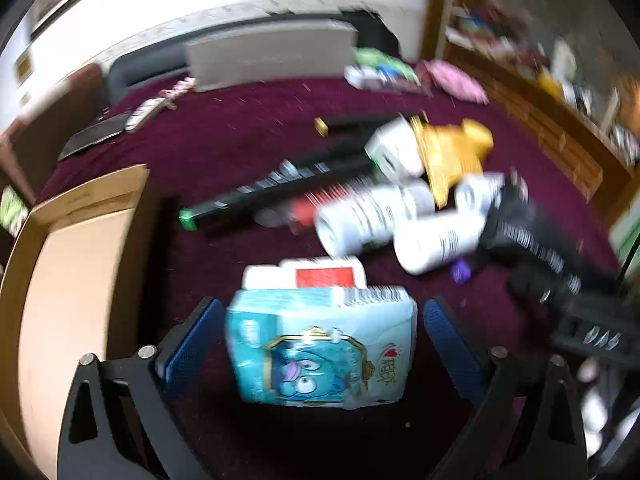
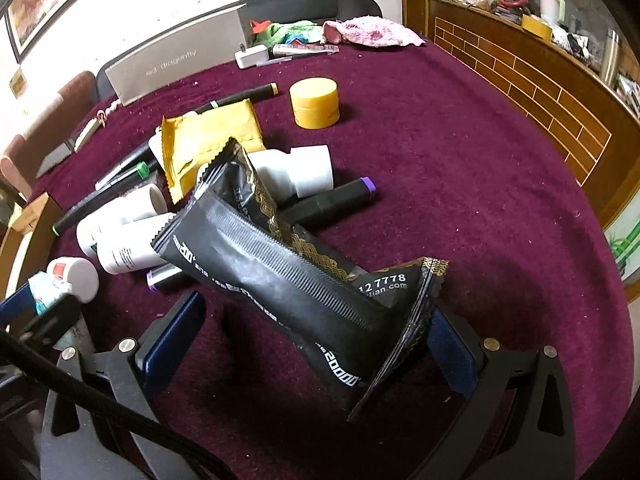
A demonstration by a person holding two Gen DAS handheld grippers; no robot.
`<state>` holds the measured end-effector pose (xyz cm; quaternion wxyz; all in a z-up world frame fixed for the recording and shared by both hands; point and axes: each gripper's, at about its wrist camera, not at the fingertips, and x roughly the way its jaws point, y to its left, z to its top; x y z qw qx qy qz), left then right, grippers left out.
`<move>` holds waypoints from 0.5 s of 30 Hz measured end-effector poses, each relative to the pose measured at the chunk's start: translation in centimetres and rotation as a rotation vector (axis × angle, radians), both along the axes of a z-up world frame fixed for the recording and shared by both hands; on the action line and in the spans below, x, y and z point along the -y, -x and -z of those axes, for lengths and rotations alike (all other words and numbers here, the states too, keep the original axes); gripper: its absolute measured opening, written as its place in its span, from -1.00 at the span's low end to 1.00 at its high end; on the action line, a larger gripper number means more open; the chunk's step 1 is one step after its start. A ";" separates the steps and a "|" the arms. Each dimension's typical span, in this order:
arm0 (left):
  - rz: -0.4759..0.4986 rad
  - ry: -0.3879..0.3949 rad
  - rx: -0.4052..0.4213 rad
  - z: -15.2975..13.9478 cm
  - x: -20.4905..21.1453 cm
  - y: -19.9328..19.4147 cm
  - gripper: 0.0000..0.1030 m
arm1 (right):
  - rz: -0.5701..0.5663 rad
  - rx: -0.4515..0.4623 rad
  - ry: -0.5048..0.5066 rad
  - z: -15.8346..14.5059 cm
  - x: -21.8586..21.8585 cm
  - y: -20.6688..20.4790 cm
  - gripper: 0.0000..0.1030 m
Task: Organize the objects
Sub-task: 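Grasp the blue cartoon snack pack with the left tool while the right tool grasps the black foil pouch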
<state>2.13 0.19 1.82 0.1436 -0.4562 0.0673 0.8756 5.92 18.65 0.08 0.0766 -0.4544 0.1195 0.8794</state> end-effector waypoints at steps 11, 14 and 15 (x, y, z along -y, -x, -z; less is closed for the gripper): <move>0.178 -0.036 -0.075 -2.8 0.4 -3.4 0.28 | 0.008 -0.025 0.033 0.2 -0.4 -0.3 1.00; 0.177 -0.019 -0.053 -1.6 0.3 -2.6 0.28 | 0.008 -0.025 0.034 0.2 -0.4 -0.3 1.00; 0.166 -0.013 -0.044 -1.2 0.5 -2.5 0.28 | 0.008 -0.026 0.033 0.2 -0.4 -0.3 1.00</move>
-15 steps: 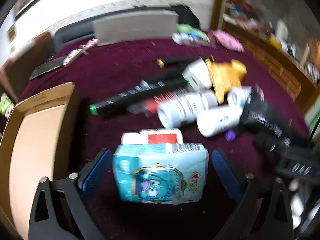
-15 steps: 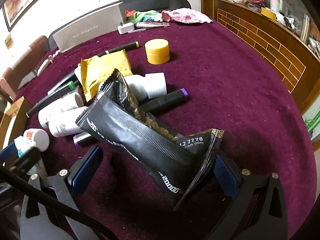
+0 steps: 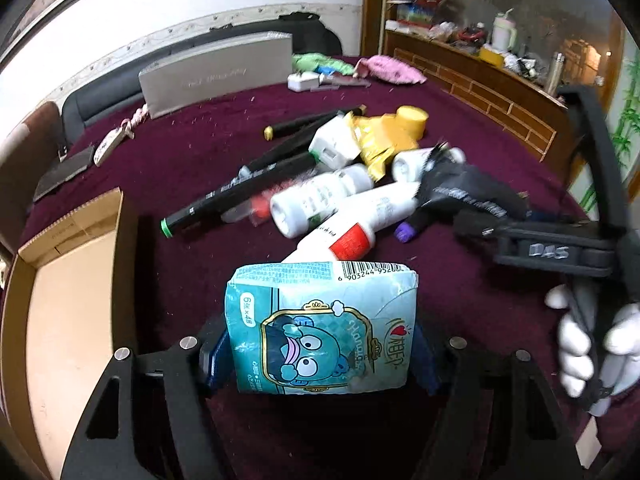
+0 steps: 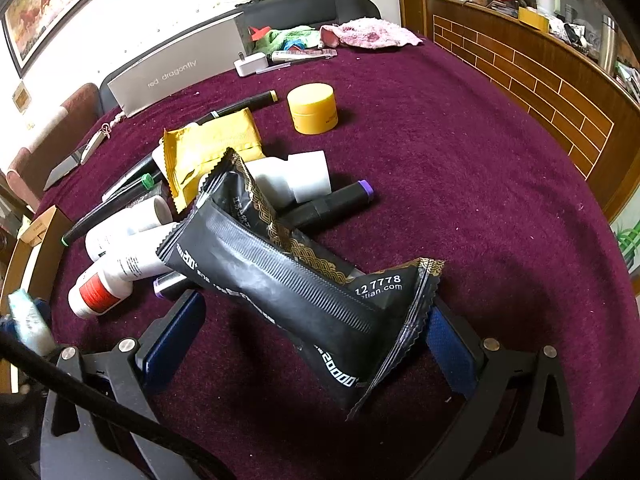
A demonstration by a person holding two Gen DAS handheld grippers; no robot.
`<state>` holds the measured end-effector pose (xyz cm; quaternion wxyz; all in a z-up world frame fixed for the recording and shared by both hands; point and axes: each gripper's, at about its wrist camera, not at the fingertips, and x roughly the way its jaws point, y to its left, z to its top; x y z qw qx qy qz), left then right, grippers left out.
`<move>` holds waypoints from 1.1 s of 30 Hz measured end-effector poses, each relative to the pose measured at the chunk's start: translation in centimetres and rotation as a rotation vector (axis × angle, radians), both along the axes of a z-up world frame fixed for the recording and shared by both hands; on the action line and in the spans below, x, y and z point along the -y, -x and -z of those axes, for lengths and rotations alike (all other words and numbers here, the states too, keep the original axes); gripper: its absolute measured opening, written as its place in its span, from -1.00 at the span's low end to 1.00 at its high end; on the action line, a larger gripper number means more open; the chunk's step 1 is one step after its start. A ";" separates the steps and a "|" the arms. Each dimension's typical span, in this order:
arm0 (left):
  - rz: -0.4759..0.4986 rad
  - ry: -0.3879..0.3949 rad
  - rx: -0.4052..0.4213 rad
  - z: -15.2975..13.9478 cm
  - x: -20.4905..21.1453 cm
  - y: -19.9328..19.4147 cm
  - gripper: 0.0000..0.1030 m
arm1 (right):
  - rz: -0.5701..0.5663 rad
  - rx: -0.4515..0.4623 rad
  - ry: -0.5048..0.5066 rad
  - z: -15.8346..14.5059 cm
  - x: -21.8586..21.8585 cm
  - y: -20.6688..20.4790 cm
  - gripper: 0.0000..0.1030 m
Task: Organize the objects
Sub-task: 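Grasp the blue cartoon snack pack with the left tool while the right tool grasps the black foil pouch, then carry both packs to the cardboard tray and release them inside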
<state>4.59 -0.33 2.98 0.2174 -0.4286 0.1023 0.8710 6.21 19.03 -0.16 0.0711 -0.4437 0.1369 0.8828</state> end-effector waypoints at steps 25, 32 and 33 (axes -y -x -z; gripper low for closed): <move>-0.249 -0.380 -0.142 -7.5 12.1 -7.1 0.27 | -0.005 0.017 0.040 -1.2 -1.1 -1.4 0.81; -0.255 -0.402 -0.161 -7.5 14.6 -7.6 0.27 | -0.035 -0.169 -0.041 -6.9 -1.0 -4.2 1.00; -0.258 -0.396 -0.162 -7.4 14.8 -7.5 0.27 | -0.055 -0.133 -0.080 -6.6 -0.5 -3.5 1.00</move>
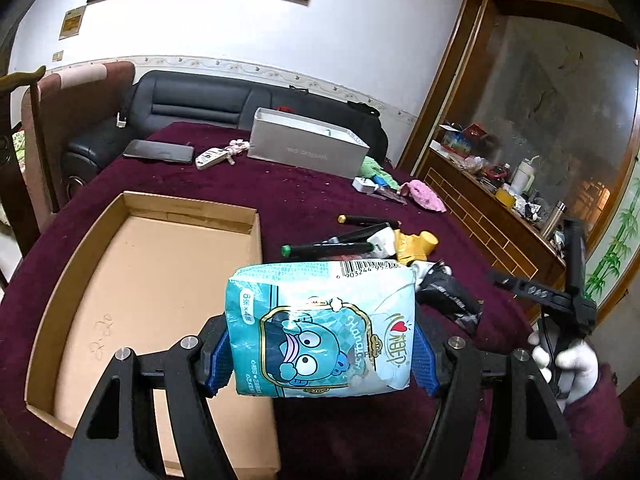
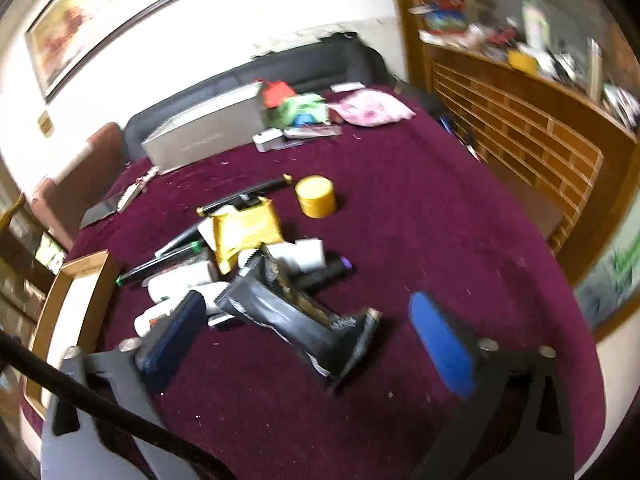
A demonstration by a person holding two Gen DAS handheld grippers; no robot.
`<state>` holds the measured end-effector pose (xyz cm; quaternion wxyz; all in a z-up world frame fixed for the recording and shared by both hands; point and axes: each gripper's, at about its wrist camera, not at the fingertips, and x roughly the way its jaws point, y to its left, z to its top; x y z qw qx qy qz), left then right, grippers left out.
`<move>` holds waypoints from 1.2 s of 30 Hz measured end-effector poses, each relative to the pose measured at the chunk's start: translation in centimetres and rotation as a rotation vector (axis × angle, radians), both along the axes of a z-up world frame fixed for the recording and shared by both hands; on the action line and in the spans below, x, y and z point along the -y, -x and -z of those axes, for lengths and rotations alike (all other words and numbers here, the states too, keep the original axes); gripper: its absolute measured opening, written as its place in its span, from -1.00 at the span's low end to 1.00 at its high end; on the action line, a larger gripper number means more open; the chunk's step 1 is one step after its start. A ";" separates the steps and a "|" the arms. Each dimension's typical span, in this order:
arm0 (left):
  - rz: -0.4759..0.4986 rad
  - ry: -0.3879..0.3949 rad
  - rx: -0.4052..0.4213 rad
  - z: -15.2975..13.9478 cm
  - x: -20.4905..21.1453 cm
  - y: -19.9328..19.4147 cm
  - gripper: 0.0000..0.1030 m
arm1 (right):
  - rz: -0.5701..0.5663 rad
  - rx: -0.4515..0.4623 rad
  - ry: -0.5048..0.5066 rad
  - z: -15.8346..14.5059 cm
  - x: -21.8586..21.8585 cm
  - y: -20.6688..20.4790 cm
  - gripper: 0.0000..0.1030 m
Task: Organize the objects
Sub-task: 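Carry both packs to the cardboard tray and release them inside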
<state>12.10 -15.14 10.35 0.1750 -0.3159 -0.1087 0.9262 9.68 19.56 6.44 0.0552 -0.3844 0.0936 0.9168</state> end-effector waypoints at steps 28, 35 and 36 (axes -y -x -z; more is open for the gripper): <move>-0.090 0.036 0.001 -0.4 4.8 -0.7 0.27 | -0.288 0.083 0.069 -0.6 5.9 0.6 -0.62; -0.127 0.065 0.049 -1.7 6.5 2.6 0.27 | -0.518 0.082 0.338 -4.1 14.2 3.7 -0.62; -0.139 0.078 0.058 -1.7 6.6 3.5 0.27 | -0.544 0.095 0.377 -4.2 16.0 4.8 -0.62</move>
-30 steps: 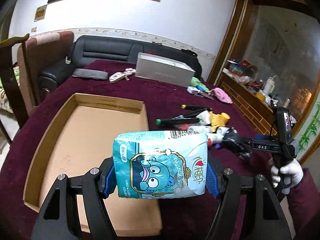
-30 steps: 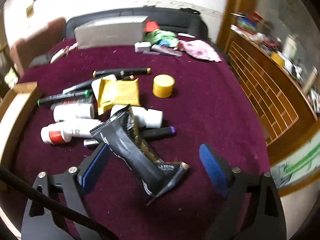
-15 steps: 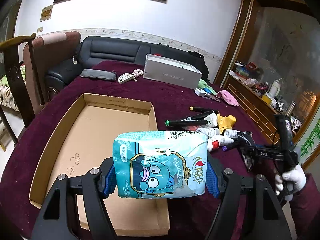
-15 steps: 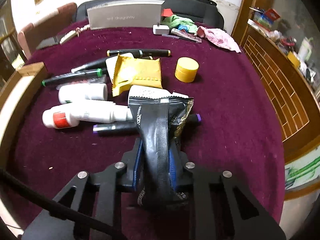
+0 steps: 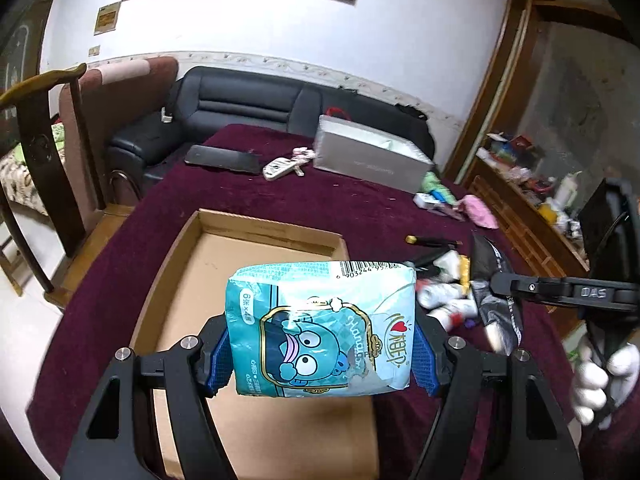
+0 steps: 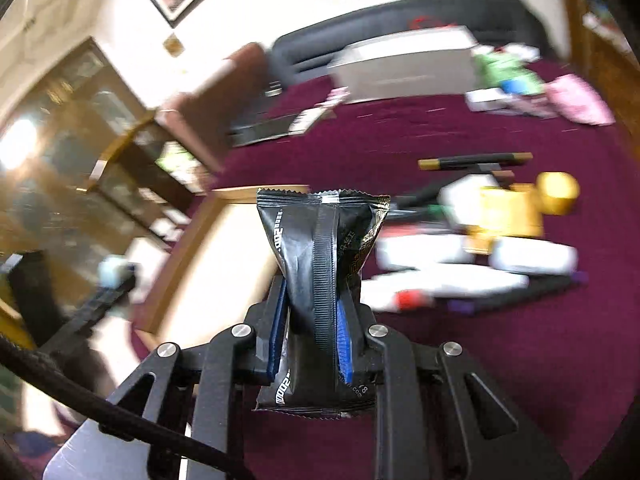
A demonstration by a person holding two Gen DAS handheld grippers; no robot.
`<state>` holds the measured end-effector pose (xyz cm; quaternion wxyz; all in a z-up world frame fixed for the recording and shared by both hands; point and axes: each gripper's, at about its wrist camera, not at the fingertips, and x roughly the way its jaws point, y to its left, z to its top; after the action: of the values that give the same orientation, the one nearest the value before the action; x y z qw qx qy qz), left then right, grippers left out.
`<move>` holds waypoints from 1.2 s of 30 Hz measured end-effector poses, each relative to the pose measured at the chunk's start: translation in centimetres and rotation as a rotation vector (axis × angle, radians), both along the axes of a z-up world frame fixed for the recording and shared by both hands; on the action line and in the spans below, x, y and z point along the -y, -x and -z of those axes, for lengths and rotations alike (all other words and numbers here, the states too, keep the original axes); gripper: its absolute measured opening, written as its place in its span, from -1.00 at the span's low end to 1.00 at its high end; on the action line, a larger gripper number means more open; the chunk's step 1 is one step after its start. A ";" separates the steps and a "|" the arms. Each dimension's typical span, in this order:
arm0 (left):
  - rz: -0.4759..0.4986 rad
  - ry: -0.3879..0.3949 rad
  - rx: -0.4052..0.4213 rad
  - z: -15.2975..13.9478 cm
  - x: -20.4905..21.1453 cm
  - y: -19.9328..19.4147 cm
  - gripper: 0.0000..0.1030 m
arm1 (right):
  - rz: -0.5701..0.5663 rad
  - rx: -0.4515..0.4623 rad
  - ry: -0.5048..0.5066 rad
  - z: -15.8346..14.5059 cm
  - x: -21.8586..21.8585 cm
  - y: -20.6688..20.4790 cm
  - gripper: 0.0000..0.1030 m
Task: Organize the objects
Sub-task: 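Carry both packs to the cardboard tray and release them inside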
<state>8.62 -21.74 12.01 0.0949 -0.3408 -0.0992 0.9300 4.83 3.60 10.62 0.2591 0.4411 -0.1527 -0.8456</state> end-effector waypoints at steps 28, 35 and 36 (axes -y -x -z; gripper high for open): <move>-0.229 -0.353 0.344 11.3 5.2 15.6 0.31 | 0.105 0.163 -0.089 7.5 11.3 13.4 -0.57; -0.239 -0.450 0.348 11.4 5.7 15.7 0.36 | 0.138 0.098 -0.043 5.3 9.1 12.0 -0.53; -0.240 -0.459 0.350 11.4 5.7 15.8 0.36 | 0.138 0.080 -0.043 4.8 8.6 11.3 -0.53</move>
<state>-7.16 -27.47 0.58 0.0402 -0.4512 -0.3608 0.8153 -6.51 -5.02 5.77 0.1842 0.4684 -0.1747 -0.8463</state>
